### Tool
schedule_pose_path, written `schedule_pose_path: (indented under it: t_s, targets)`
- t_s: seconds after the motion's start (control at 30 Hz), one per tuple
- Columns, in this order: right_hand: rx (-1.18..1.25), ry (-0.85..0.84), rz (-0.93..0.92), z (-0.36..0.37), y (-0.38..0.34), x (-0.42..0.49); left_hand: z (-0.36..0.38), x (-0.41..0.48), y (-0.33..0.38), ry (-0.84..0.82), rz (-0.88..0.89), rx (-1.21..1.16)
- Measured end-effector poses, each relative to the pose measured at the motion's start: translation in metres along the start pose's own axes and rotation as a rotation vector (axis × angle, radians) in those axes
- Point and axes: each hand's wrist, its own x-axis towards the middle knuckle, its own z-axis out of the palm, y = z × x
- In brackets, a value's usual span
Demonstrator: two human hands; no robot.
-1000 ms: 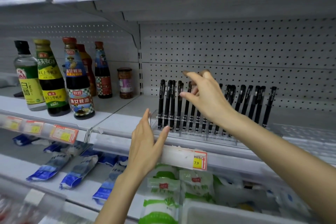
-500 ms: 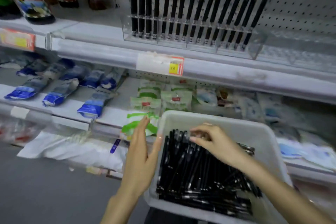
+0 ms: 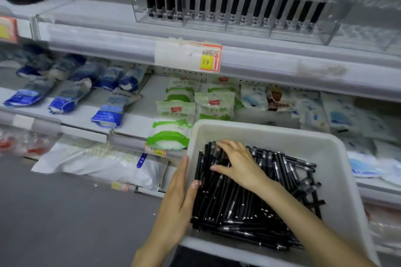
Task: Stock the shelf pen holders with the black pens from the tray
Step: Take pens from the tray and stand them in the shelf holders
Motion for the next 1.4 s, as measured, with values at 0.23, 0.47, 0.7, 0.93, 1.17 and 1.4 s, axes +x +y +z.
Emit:
schedule_pose_path:
  t_s: [0.23, 0.47, 0.7, 0.93, 1.17, 1.4]
  targets:
    - [-0.076, -0.061, -0.006, 0.005, 0.006, 0.0, 0.0, 0.001, -0.004, 0.008, -0.007, -0.035]
    - [0.158, -0.205, -0.005, -0.007, 0.011, -0.007, 0.0, 0.001, -0.007, 0.017, 0.004, -0.056]
    - [0.08, -0.141, 0.005, -0.005, 0.015, -0.019, 0.0, 0.0, -0.007, 0.027, 0.021, -0.051]
    - [0.102, -0.076, 0.026, 0.005, 0.011, -0.023, 0.0, -0.001, -0.008, 0.028, 0.033, -0.052]
    - [0.116, -0.05, -0.012, 0.006, 0.01, -0.028, 0.0, -0.001, -0.007, 0.029, 0.034, -0.055]
    - [0.248, -0.096, -0.028, 0.0, 0.018, -0.028, 0.0, -0.002, -0.006, 0.029, 0.022, -0.052]
